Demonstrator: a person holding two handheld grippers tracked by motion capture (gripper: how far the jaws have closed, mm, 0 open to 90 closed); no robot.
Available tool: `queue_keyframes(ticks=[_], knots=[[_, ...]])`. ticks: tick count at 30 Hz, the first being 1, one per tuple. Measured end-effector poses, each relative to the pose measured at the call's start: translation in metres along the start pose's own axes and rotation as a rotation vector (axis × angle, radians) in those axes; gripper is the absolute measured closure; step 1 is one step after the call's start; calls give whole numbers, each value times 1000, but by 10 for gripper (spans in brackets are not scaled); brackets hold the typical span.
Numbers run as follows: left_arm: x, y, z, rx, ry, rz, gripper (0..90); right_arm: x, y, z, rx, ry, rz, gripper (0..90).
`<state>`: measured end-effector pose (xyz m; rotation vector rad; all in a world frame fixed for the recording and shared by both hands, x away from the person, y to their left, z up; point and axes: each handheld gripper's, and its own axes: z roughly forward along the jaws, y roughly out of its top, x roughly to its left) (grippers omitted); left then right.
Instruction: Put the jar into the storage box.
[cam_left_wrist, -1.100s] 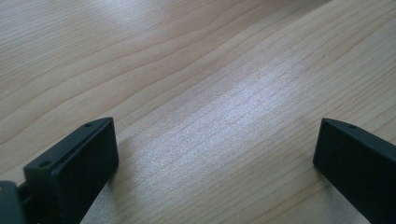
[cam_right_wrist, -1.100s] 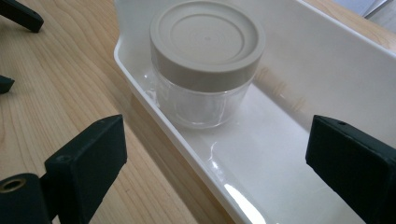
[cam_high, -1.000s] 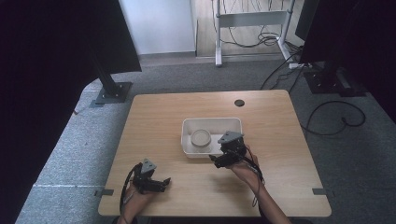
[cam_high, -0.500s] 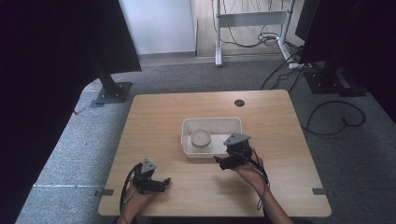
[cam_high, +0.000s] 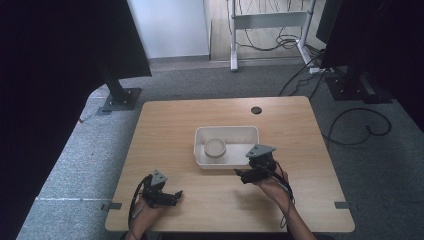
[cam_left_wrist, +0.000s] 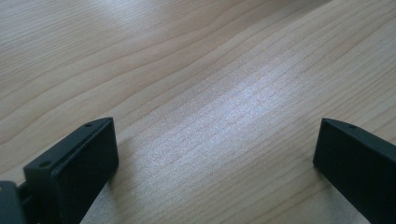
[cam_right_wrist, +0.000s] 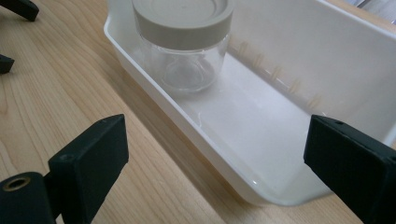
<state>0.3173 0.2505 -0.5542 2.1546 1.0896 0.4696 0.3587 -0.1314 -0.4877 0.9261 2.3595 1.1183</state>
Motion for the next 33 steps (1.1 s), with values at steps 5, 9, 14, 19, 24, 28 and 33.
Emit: queue_keyframes(ticks=[5,9,14,19,24,28,33], knots=[[0,0,0,0,0,0,0,-1,-4,-3,11,-2,12,55],[0,0,0,0,0,1,0,-2,-7,-5,13,-5,12,57],[0,0,0,1,0,0,0,-3,-11,-11,14,-18,4,57],[0,0,0,0,0,0,0,-5,-15,-18,12,-28,5,57],[0,0,0,0,0,0,0,-7,-22,-24,14,-41,10,58],[0,0,0,1,0,0,0,-10,-28,-29,15,-50,15,58],[0,0,0,1,0,1,0,-13,-37,-36,14,-62,30,57]])
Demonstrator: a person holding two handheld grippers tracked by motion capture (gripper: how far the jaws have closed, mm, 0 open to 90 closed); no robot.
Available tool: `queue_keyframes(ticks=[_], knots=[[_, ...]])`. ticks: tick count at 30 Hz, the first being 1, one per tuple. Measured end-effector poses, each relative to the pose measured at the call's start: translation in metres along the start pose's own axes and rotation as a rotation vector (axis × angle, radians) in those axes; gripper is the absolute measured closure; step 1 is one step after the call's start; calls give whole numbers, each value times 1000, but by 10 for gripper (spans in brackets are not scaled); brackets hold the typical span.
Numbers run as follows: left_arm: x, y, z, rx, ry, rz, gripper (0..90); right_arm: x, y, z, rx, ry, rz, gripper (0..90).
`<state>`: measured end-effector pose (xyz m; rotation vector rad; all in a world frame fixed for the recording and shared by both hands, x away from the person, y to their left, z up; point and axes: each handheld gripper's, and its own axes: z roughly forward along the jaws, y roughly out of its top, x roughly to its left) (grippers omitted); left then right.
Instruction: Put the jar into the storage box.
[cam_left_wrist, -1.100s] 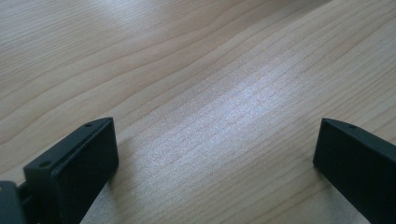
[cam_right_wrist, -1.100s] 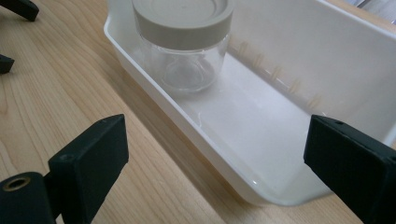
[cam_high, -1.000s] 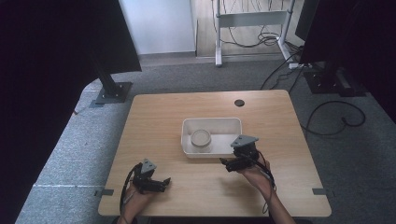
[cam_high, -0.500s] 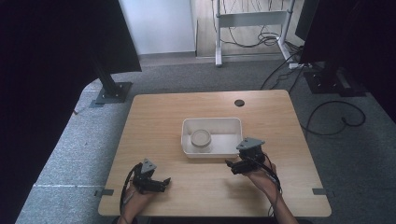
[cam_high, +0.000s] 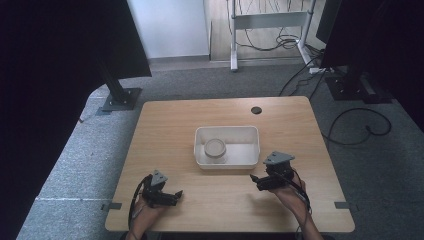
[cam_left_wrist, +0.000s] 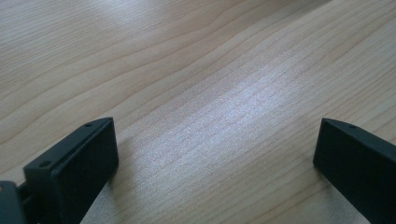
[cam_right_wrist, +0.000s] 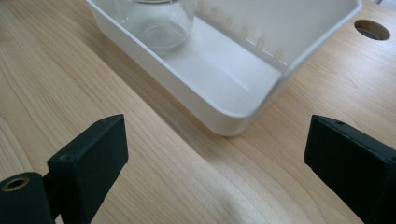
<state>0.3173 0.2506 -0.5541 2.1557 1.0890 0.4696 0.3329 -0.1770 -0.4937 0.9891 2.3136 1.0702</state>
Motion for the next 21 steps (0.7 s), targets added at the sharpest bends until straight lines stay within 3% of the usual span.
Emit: queue_keyframes(ticks=[11,21], knots=[[0,0,0,-1,0,-1,0,-6,-20,-14,-3,-24,35,54],[0,0,0,-2,1,-3,0,-13,-50,-26,18,-53,85,54]])
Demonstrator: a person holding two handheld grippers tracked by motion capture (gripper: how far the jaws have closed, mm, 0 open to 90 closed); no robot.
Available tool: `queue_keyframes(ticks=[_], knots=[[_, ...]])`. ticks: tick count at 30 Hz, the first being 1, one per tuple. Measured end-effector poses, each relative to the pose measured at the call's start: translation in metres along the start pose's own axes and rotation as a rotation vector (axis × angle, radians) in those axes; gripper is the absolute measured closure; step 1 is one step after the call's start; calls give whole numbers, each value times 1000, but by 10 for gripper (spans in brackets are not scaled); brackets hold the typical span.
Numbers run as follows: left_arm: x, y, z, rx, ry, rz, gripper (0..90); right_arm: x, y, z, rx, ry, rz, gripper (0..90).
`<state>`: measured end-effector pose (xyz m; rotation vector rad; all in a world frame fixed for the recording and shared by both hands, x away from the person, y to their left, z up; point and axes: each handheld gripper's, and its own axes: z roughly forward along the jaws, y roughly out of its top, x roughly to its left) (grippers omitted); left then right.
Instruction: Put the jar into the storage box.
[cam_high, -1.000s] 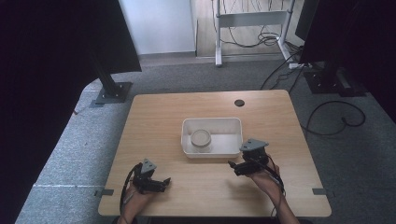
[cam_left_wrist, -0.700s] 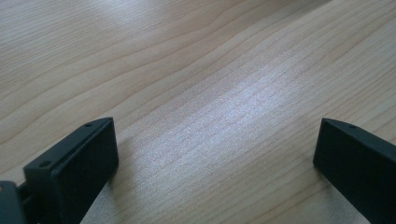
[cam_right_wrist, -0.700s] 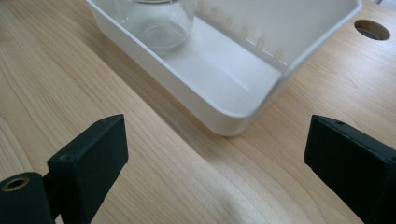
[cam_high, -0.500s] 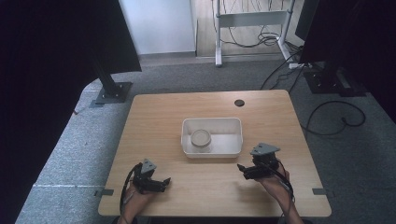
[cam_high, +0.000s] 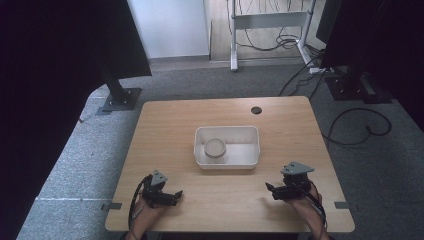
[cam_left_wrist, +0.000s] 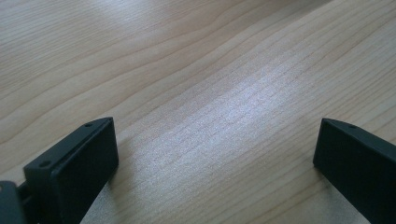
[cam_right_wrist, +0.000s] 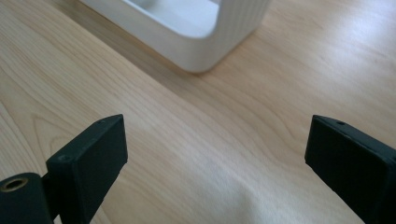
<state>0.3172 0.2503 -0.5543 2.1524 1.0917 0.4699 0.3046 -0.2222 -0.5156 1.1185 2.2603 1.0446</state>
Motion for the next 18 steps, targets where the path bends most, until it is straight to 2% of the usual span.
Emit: queue_keyframes(ticks=[11,18], knots=[[0,0,0,0,1,-1,0,-2,-27,-5,4,-12,37,55],[0,0,0,0,1,-1,0,-3,-38,-4,43,-28,44,55]])
